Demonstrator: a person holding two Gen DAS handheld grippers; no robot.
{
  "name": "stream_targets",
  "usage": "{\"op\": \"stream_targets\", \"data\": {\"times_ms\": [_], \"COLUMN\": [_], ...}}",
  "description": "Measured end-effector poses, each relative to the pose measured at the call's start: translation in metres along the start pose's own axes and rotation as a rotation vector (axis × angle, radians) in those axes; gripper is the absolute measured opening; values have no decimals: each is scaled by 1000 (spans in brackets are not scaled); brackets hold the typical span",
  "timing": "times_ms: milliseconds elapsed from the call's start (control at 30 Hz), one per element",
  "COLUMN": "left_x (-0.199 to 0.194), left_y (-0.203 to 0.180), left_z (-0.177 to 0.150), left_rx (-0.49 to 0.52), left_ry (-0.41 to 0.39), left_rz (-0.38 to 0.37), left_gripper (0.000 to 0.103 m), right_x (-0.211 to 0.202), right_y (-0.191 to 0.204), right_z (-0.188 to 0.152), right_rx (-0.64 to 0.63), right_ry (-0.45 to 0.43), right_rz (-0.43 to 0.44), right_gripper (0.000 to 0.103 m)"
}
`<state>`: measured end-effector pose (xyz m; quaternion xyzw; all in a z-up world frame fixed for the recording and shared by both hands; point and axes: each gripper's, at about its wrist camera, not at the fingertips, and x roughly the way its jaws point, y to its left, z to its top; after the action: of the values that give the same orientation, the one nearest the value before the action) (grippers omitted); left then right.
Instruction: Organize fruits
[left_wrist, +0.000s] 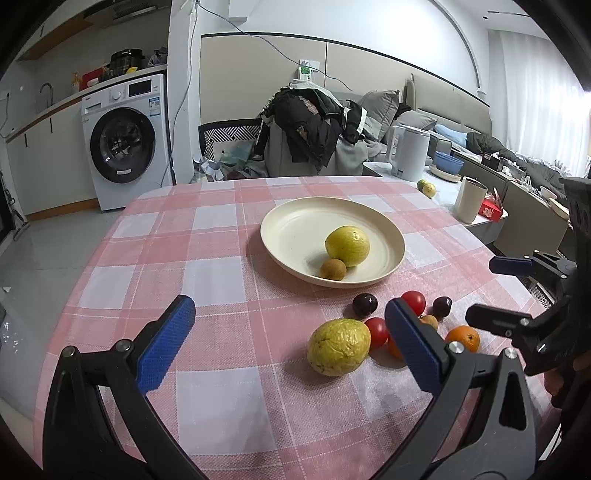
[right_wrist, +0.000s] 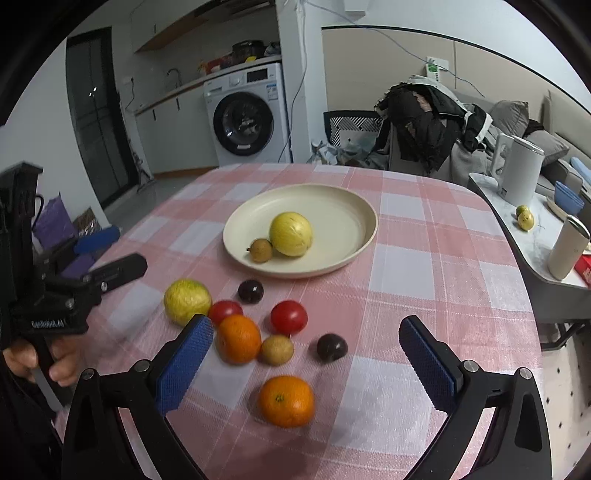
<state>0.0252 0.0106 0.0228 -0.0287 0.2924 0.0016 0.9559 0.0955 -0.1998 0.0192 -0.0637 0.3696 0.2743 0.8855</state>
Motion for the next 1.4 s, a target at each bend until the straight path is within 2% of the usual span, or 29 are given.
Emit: {"op": "stream_targets", "data": {"times_ms": [600, 800, 1000, 1067, 1200, 1400], "left_x": [22, 29, 36, 37, 39, 45], "left_y": [0, -1, -1, -1, -2, -6], "left_z": [-6, -10, -13, -14, -16, -20], "left_rx": [7, 10, 7, 9, 16, 35], "left_ry": [60, 81, 100, 104, 116, 149], "left_rz": [-15, -29, -53, -56, -61, -64], "left_gripper": [102, 102, 102, 102, 102, 102], "right_x": [21, 21, 23, 25, 30, 32], "right_y": [7, 3, 5, 7, 6, 4], "right_z": [-18, -21, -25, -27, -32, -36], "right_rx": [-69, -51, -64, -74, -83, -87], "right_ry": [152, 168, 201, 212, 256, 276], "right_rz": [23, 91, 121, 130, 127, 127], "right_gripper": [103, 102, 101, 98, 82, 66]}}
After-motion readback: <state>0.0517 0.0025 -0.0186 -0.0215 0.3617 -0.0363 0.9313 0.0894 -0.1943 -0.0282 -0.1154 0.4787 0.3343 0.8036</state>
